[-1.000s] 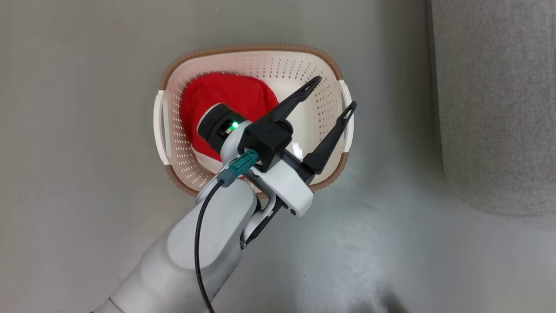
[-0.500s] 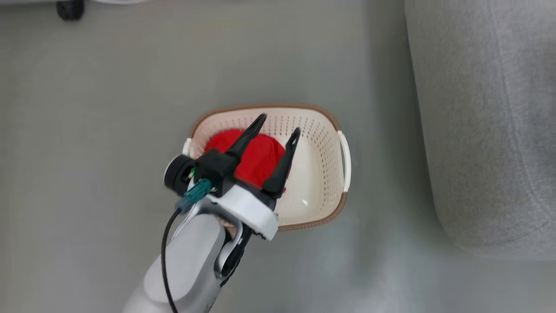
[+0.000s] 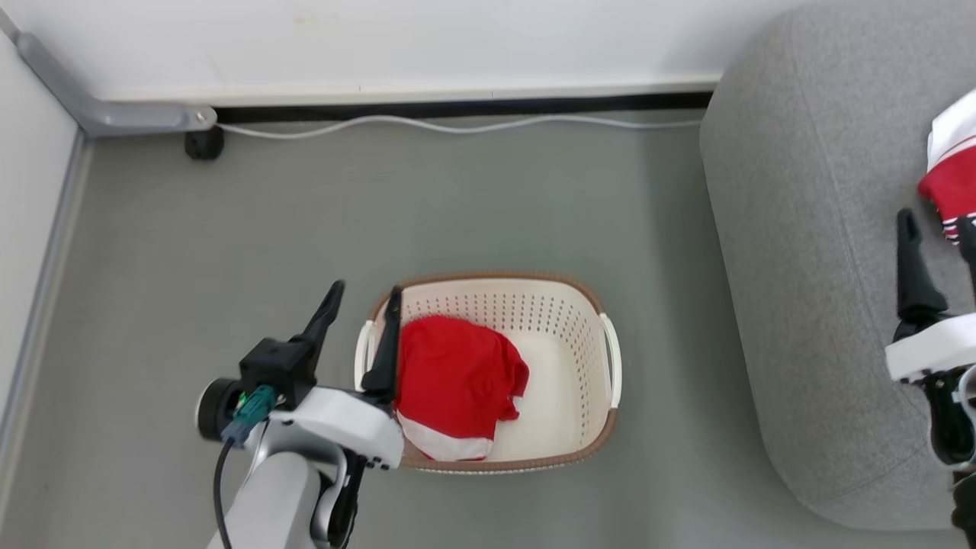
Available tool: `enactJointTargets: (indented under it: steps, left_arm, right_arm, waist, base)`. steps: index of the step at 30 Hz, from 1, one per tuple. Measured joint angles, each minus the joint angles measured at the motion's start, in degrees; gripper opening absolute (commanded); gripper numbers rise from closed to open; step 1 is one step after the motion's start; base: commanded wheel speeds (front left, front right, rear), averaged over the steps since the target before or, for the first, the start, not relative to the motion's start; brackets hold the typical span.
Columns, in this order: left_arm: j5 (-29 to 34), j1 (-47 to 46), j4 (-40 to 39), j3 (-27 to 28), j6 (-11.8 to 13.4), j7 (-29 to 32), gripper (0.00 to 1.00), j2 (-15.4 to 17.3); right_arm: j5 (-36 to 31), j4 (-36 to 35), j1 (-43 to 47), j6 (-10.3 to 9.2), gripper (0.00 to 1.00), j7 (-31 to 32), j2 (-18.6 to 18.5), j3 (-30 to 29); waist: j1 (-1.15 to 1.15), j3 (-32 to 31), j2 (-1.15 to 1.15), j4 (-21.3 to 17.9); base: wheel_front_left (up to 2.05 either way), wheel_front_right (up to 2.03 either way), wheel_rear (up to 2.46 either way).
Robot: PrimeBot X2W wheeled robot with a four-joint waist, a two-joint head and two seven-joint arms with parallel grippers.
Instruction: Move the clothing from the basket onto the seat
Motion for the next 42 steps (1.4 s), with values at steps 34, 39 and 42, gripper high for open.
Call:
enactJointTargets:
  steps: [34,39,42]
  left_arm:
    - [6.8,15.9,-5.7,14.3,1.6,0.1,1.0,0.0]
    - [6.7,16.1,-5.6,13.8,1.4,0.1,1.0,0.0]
    - [6.7,16.3,-5.6,13.2,1.4,0.1,1.0,0.0]
  right_arm:
    - [-13.2,-10.3,15.6,0.0,1.0,0.0,9.1,-1.0]
    - [-13.2,-10.1,15.6,0.0,1.0,0.0,9.6,-1.0]
    - [-13.2,-10.0,15.6,0.0,1.0,0.0,9.7,-1.0]
  waist:
    - [0.0,-10.2,0.0,1.5]
    - [0.0,-10.3,0.0,1.5]
    - [0.0,-10.3,0.0,1.5]
  base:
    - [0.0,0.0,0.0]
    - [0.0,0.0,0.0]
    - [0.0,0.0,0.0]
